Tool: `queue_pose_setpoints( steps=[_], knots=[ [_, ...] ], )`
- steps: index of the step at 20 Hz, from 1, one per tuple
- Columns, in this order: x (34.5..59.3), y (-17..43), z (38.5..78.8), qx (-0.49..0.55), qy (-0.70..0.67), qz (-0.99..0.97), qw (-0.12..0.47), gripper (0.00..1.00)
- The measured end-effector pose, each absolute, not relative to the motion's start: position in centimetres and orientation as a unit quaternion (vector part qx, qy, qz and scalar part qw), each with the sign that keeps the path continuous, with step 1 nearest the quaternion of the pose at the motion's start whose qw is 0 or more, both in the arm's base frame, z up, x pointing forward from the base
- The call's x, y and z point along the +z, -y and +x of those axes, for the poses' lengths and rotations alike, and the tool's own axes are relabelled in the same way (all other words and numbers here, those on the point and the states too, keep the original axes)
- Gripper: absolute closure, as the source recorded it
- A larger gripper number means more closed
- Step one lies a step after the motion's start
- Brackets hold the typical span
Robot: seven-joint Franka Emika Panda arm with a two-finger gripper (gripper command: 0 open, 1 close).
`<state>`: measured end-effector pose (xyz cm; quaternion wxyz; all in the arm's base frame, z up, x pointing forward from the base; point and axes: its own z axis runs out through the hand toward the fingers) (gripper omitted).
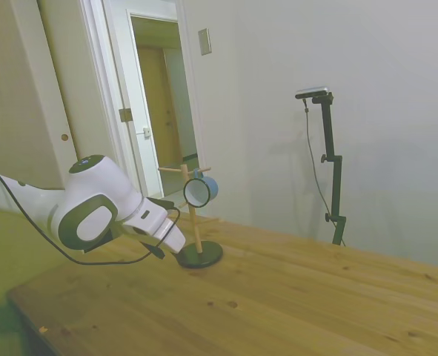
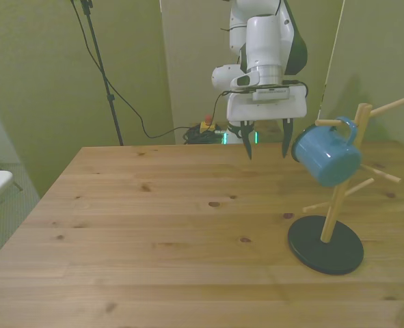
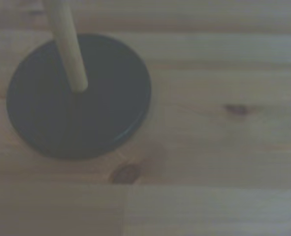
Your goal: Unload the mug
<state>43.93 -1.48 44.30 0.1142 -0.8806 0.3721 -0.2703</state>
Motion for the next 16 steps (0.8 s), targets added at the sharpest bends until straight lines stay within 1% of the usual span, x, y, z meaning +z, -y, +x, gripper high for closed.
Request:
queue_pose_setpoints(
  steps=[9,12,16],
  knots=[
    [50.0,4.6,43.8,-0.367,-0.379,-0.833,0.165,0.0],
    [50.8,4.3,45.1,-0.386,-0.378,-0.823,0.175,0.0],
    [51.2,4.2,48.3,-0.392,-0.375,-0.821,0.174,0.0]
  ],
)
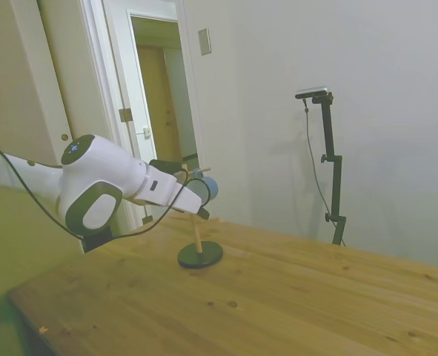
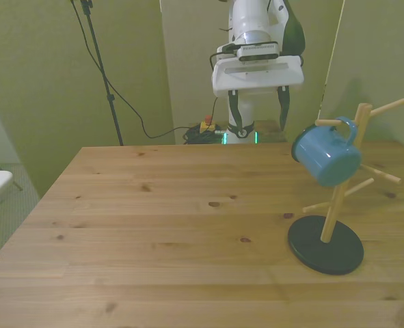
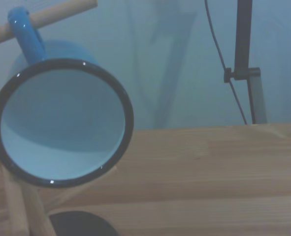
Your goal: Unload the mug
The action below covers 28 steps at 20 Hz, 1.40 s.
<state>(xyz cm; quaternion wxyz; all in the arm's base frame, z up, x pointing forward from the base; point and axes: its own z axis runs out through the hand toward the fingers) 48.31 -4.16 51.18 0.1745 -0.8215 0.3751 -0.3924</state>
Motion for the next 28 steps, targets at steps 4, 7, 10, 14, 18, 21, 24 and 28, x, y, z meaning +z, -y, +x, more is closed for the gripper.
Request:
queue_pose_setpoints(
  steps=[4,7,10,14,18,21,24,28],
  knots=[
    [52.0,4.1,51.5,-0.4,-0.372,-0.82,0.172,0.0],
    [52.5,3.6,53.6,-0.404,-0.367,-0.822,0.162,0.0],
    [52.5,2.4,55.5,-0.401,-0.361,-0.829,0.152,0.0],
    [52.9,0.4,57.6,-0.396,-0.355,-0.835,0.14,0.0],
    [52.8,-0.8,59.0,-0.397,-0.354,-0.836,0.135,1.0],
    [52.6,-1.0,59.5,-0.396,-0.355,-0.836,0.134,1.0],
    [52.4,-1.0,59.7,-0.394,-0.355,-0.837,0.134,1.0],
    [52.4,-1.2,59.7,-0.394,-0.354,-0.838,0.134,1.0]
  ],
)
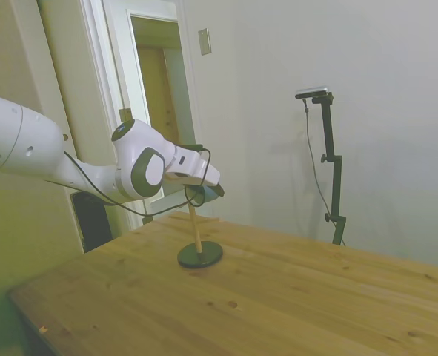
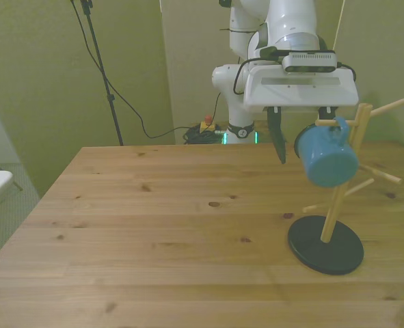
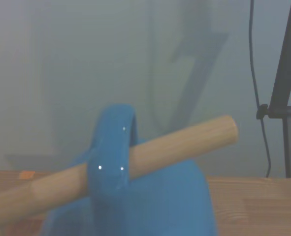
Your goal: Unload the mug
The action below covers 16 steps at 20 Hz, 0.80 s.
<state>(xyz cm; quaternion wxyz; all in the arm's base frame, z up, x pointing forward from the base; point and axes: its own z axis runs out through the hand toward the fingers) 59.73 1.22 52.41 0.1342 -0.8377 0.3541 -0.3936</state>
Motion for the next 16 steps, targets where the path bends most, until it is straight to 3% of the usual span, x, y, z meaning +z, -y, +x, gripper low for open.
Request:
queue_pose_setpoints(
  steps=[16],
  knots=[
    [52.27,-1.75,59.51,-0.39,-0.352,-0.84,0.135,1.0]
  ],
)
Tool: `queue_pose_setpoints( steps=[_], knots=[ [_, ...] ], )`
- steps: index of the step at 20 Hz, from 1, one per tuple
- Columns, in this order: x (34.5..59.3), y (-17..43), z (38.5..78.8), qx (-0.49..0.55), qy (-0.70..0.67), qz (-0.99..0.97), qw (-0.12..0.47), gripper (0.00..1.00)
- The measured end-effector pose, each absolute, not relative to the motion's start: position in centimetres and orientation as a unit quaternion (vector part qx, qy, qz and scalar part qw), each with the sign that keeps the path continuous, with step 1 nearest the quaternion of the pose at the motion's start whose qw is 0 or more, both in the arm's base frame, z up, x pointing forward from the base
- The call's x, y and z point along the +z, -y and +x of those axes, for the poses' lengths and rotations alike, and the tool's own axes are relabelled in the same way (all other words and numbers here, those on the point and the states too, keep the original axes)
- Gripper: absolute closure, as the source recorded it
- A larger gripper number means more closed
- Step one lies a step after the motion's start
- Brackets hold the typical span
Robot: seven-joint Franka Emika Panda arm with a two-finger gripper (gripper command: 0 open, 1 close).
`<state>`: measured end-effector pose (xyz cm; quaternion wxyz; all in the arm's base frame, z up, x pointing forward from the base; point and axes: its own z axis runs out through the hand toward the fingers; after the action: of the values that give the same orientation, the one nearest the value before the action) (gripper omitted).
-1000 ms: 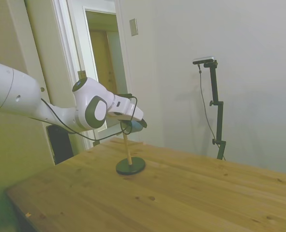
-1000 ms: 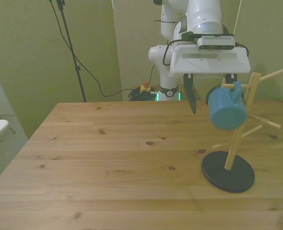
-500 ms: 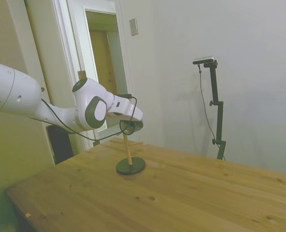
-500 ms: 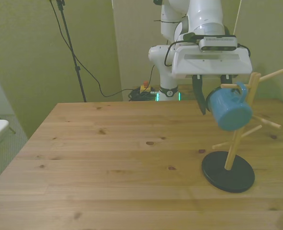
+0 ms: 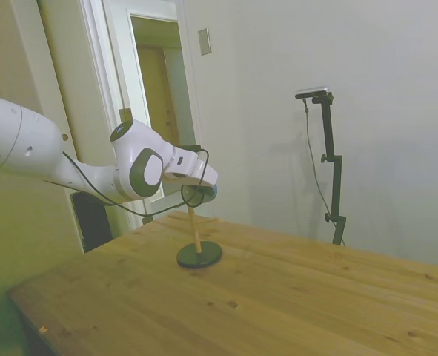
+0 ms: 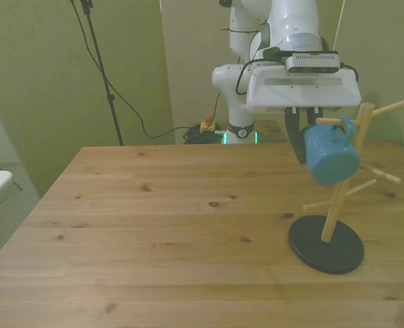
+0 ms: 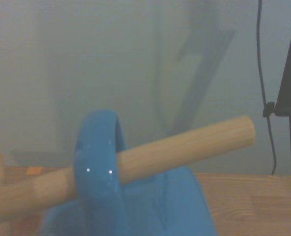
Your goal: Unload the mug
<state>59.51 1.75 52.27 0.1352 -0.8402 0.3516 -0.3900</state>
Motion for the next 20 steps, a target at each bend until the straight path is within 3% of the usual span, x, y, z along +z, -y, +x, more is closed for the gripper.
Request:
queue_pose_setpoints(
  steps=[20],
  knots=[
    [55.6,4.3,56.5,-0.386,-0.38,-0.82,0.185,1.0]
  ],
)
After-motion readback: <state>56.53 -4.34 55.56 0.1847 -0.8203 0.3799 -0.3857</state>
